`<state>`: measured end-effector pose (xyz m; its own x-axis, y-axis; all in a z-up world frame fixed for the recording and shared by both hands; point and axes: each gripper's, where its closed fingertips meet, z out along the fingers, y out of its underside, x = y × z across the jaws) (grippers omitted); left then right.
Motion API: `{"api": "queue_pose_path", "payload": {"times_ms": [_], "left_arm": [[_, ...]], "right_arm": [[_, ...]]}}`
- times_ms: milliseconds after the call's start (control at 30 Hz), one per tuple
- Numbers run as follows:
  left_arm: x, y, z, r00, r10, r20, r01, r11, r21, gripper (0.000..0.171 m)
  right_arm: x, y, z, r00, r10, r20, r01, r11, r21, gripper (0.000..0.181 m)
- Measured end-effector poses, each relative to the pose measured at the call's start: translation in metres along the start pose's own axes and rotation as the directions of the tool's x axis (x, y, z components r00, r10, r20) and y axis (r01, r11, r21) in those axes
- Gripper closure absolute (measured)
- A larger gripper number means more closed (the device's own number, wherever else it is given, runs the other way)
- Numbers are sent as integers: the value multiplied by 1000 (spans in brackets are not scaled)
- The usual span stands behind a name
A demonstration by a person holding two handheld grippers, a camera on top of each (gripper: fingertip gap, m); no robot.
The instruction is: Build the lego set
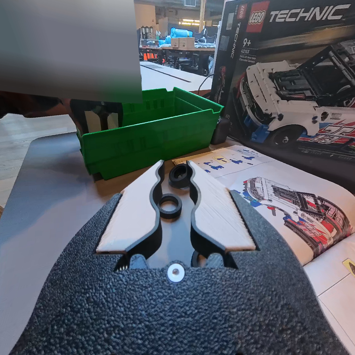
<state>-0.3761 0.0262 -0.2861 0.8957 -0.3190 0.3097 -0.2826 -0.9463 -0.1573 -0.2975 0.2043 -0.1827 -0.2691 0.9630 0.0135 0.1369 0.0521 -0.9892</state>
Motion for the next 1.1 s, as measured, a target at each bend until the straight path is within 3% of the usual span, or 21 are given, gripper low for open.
{"api": "queue_pose_path", "payload": {"times_ms": [167,267,533,767,1100], "left_arm": [[-7,-1,0,999,31,32,-29,998,-60,158],[-21,0,-2,992,40,118,-30,996,-85,171],[-2,-2,-7,1000,13,-2,-13,1000,-2,162],[-1,1,3,1000,-1,-27,-1,997,-79,161],[-14,4,-3,998,-25,66,29,998,-48,166]], "right_arm": [[-1,-1,-1,1000,2,5,-2,1000,5,159],[-1,-3,-1,1000,-5,4,5,1000,6,159],[-1,-3,-2,1000,7,10,-7,1000,11,159],[-2,-2,-1,1000,2,11,-2,1000,5,159],[-4,-6,-2,1000,-7,12,7,1000,14,160]]}}
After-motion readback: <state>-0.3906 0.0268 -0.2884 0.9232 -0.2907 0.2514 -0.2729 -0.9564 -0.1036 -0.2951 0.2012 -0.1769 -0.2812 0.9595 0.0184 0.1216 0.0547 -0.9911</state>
